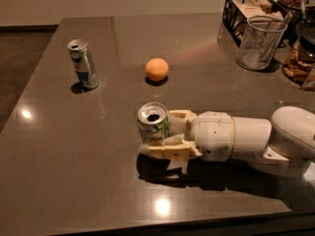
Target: Place 7up can upright
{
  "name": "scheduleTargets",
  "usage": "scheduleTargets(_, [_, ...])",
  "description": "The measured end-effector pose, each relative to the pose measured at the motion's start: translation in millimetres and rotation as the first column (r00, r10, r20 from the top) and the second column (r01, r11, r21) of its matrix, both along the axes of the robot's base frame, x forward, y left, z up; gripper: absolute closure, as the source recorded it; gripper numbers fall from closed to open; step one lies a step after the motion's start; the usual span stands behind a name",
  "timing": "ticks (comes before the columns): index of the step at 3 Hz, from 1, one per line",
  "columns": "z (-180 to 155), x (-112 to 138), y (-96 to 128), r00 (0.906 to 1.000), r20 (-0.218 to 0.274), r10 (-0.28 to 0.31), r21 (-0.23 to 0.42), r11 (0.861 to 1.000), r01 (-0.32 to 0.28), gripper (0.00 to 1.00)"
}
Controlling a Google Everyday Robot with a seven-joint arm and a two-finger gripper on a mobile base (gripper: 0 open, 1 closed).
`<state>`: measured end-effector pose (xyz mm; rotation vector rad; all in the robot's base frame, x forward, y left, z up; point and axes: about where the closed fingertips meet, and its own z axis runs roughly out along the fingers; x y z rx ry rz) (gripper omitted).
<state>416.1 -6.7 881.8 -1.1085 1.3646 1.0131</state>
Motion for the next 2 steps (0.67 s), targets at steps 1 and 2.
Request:
scheduleTargets(1, [0.9,-0.7,2.0,1.0,0.002,0.004,-0.001,1.0,-0.004,0.0])
scheduleTargets(2, [0.9,-0.7,2.0,1.0,0.002,0.004,-0.001,1.0,-0.004,0.0])
